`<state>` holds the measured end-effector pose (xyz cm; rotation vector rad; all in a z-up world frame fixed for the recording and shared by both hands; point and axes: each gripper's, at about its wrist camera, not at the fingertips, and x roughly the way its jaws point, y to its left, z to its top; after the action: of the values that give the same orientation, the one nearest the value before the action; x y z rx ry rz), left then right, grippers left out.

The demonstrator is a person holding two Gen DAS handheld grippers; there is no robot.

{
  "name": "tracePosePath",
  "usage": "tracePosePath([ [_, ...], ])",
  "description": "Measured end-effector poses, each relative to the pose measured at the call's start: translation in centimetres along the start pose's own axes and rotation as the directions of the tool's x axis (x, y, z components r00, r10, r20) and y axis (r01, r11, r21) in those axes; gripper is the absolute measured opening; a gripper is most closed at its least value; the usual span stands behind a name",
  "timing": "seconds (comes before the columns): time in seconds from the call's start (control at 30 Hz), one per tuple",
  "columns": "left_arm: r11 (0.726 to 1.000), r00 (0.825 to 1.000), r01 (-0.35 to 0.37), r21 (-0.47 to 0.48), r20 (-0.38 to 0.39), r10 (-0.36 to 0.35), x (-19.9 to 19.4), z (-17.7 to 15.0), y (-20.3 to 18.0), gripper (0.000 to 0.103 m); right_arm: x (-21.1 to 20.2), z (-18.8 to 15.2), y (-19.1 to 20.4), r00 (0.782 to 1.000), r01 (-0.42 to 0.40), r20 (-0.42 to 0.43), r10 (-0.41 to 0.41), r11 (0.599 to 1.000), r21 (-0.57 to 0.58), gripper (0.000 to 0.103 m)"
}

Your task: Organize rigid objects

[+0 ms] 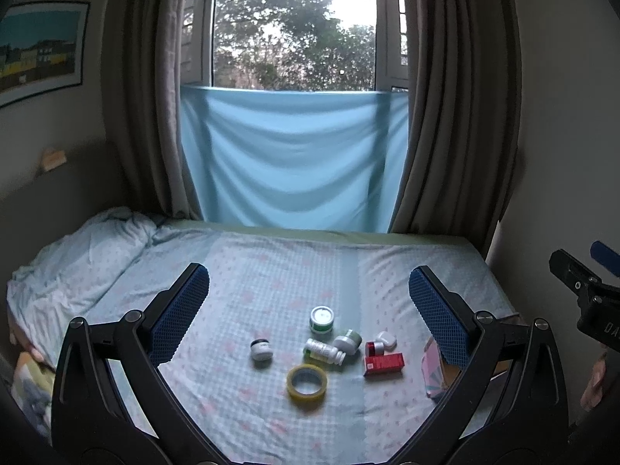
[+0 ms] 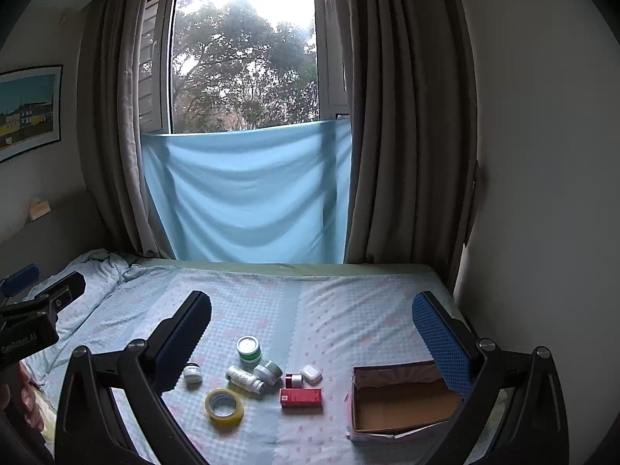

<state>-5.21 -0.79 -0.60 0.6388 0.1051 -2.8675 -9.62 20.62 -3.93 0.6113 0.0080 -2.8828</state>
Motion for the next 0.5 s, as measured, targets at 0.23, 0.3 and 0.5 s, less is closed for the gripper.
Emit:
tracePosePath([
  [0.23, 1.000, 0.998, -0.017, -0.019, -0.057, 0.016, 1.1, -0.5, 0.9, 0.102, 0.9, -0.3, 0.7, 0.999, -0.030, -0.013, 0.029, 0.999, -0.033, 0.103],
  [0.3, 0.999, 0.997, -0.027, -0.026, -0.072, 0.025, 1.5, -0.9, 1.7, 0.102, 1.3, -0.6, 1.2, 0.999, -0.045, -0.016, 0.044, 0.998, -0.047, 0.103],
  [0.5, 0.997, 0.989, -0.048, -0.068, -0.144, 0.037, 4.7, -1.8, 5.5, 0.102, 4.5, -1.1, 3.8, 0.993, -0.089, -0.080, 0.083, 0.993, -0.074, 0.103],
])
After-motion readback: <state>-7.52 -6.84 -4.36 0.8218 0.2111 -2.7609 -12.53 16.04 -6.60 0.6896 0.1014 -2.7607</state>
